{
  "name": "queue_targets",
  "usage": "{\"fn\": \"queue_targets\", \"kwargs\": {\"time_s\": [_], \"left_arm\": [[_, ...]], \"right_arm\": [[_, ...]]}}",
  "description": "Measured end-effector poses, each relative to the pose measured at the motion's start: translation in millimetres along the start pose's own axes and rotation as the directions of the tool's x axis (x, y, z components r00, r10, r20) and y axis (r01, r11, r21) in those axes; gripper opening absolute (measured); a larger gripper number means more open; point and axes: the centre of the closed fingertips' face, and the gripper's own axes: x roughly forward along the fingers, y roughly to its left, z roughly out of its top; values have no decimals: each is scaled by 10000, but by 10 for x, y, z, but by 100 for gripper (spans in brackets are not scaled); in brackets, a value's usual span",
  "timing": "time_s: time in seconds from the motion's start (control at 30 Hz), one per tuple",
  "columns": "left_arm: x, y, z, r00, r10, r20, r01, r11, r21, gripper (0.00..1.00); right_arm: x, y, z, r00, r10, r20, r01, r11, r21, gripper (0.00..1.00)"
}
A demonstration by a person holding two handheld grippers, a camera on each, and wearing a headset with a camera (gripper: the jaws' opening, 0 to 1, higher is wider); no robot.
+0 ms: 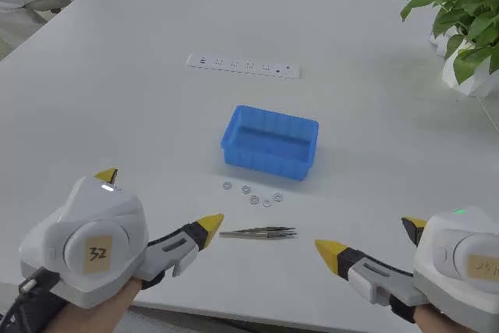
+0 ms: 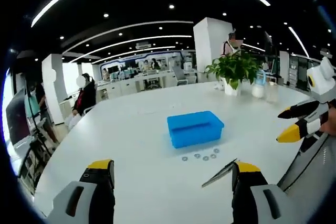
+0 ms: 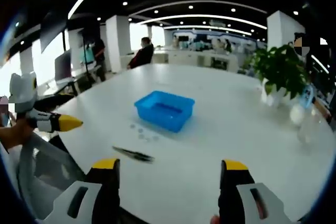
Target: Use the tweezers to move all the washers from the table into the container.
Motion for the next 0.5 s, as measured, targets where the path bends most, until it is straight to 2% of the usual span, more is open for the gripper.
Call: {"fn": "queue_targets", "kwargs": {"time_s": [0.5], "left_arm": [[4,-11,-11,9999,-54,-90,53,10000,-66,95]], "right_arm": [[-11,50,1,9999,34,-127,-35,10000,-65,76]]}}
